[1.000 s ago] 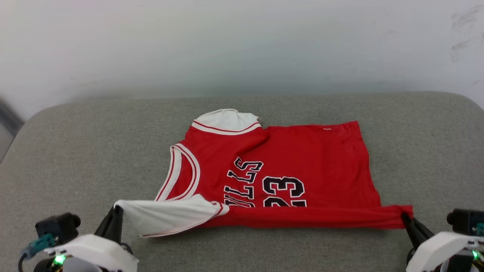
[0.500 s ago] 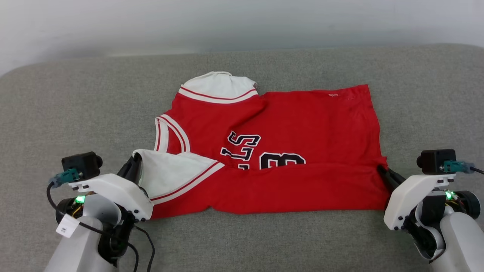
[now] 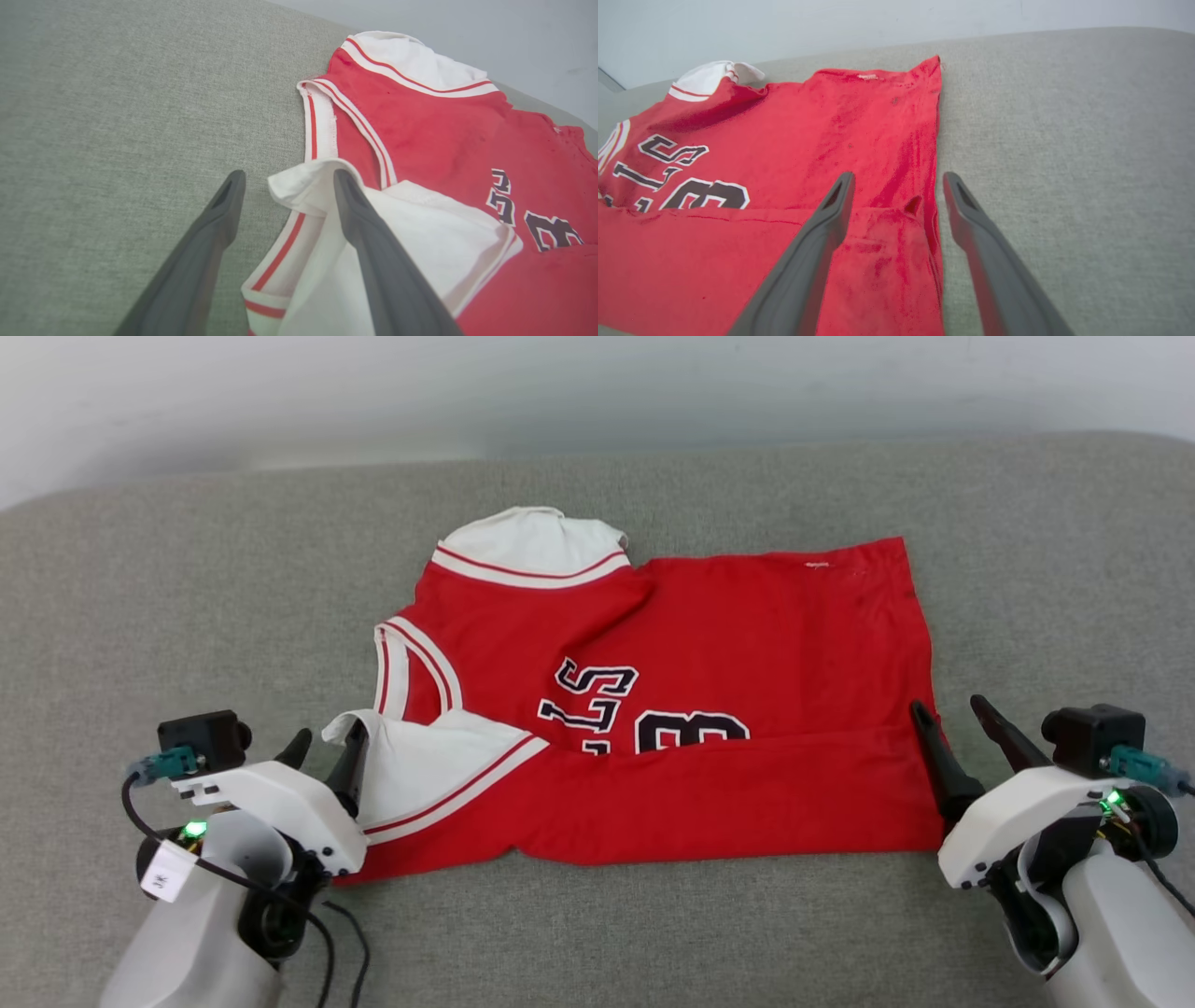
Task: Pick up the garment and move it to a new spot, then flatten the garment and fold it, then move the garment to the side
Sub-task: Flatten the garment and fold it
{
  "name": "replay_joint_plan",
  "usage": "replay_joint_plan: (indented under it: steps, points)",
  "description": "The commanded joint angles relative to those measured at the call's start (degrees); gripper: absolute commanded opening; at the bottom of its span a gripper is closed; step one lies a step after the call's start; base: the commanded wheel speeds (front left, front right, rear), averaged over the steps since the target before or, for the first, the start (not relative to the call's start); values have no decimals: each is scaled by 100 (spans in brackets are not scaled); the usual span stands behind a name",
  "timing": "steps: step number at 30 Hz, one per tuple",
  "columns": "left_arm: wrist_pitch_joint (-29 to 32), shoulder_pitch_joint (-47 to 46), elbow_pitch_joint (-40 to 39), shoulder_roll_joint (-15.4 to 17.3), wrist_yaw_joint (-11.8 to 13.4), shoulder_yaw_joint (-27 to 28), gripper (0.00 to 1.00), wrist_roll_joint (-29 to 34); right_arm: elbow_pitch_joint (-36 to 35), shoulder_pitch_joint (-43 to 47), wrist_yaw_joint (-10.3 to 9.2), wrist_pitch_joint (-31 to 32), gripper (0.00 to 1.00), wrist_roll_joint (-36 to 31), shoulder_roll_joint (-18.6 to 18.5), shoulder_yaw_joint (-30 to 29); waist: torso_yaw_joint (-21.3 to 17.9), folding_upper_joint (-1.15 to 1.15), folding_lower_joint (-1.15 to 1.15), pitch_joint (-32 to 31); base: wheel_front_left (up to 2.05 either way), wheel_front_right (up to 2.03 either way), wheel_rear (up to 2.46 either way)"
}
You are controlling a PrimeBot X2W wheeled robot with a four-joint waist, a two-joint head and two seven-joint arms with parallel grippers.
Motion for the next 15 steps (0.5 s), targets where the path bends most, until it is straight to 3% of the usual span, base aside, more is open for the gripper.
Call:
replay_joint_plan:
  steps: [1, 6, 11, 15]
  points:
    - [49, 44, -25, 80, 18, -8, 100, 47, -79, 117, -2, -164, 100, -67, 75, -40, -13, 0, -1, -130, 0, 0, 0]
    - [688, 139, -440, 418, 71, -94, 100, 27, -401, 373, -2, -448, 100, -224, 222, -220, -44, 0, -1, -326, 0, 0, 0]
    - [2077, 316, -1070, 842, 204, -40, 100, -395, -767, 616, -2, -345, 100, -320, 415, -322, -155, 0, -1, -359, 0, 0, 0]
    - [3091, 614, -1574, 1088, 449, 9, 100, -770, -1000, 728, -2, -254, 100, -385, 524, -370, -299, 0, -1, -303, 0, 0, 0]
